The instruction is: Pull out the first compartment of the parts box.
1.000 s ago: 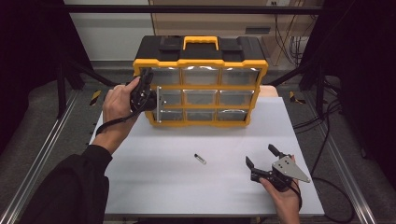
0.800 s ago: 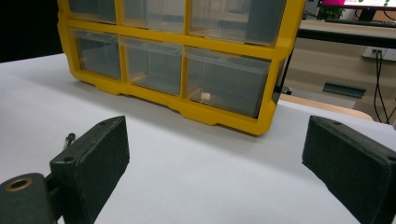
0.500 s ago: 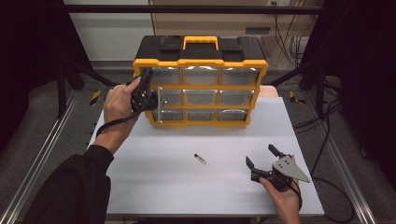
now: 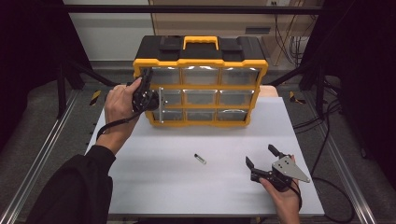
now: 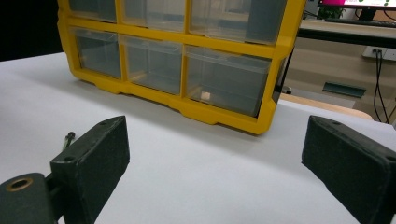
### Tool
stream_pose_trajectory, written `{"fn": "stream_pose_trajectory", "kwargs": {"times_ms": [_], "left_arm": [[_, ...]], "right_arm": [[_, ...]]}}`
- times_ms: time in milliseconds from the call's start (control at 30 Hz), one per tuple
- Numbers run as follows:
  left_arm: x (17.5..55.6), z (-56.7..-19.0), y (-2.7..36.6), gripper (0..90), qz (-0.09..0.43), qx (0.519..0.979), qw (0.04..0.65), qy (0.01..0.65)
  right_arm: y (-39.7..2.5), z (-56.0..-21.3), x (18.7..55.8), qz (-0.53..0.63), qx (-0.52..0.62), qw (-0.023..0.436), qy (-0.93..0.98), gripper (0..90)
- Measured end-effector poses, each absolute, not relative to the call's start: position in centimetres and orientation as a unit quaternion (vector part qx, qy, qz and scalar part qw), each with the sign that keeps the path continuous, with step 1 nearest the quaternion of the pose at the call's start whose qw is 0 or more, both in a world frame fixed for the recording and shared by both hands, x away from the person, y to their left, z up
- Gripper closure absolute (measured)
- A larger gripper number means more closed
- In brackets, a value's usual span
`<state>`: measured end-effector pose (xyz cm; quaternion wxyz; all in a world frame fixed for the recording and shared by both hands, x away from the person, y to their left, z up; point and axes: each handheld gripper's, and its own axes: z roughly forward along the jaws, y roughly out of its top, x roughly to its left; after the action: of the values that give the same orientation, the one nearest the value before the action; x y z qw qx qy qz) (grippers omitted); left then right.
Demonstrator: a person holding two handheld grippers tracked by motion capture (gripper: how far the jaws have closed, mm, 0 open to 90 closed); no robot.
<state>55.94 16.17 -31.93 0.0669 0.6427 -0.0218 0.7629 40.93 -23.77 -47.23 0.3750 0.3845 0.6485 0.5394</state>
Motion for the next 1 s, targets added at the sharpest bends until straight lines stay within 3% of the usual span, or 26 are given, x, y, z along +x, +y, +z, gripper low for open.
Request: {"fn": "stream_pose_trajectory", "kwargs": {"times_ms": [1000], "left_arm": [[54.3, -31.9, 16.0, 81.0, 0.763, 0.642, 0.074, -0.010]], "right_arm": [[-23.9, -47.2, 40.9, 0.543, 0.386, 0.374, 0.646, 7.1]]}}
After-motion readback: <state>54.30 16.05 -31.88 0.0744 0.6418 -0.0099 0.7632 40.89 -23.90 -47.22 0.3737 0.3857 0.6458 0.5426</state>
